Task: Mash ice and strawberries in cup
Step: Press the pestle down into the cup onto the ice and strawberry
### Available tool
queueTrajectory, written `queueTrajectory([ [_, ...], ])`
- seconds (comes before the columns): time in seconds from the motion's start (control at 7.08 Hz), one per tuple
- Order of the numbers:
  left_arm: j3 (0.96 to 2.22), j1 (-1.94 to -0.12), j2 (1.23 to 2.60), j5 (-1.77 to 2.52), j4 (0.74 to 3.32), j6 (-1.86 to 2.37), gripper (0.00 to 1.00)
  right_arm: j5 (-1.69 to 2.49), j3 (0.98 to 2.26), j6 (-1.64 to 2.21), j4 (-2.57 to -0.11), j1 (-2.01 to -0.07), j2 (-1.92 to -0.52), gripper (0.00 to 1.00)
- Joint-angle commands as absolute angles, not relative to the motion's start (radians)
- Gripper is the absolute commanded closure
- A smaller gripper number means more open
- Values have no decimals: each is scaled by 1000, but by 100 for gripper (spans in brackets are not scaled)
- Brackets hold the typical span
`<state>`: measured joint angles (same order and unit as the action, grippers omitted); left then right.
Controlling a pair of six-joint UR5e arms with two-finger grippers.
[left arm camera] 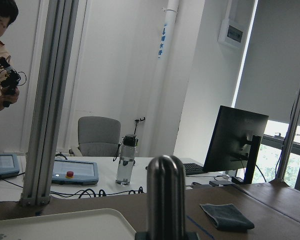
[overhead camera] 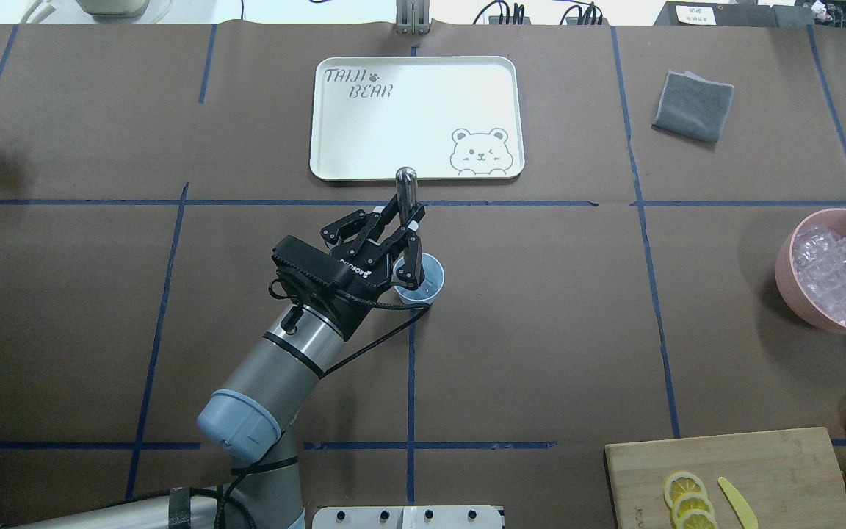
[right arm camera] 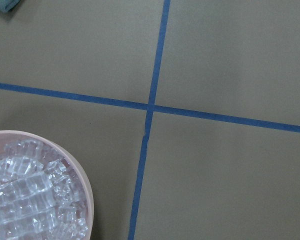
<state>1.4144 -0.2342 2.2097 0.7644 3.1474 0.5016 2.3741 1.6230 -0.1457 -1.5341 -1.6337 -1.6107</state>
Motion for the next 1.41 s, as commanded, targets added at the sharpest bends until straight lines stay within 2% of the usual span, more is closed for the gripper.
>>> queueTrajectory([
  [0.0, 1379, -235, 2227, 764, 3151, 502, 100, 2372, 1623, -146, -1534, -1634, -1611, 1],
  [0.42, 1333, -235, 2240, 764, 3151, 506, 100, 2372, 1617, -146, -1534, -1634, -1609, 1],
  [1.27, 1322, -235, 2241, 767, 3151, 509, 100, 2372, 1617, -146, -1534, -1634, -1608, 1],
])
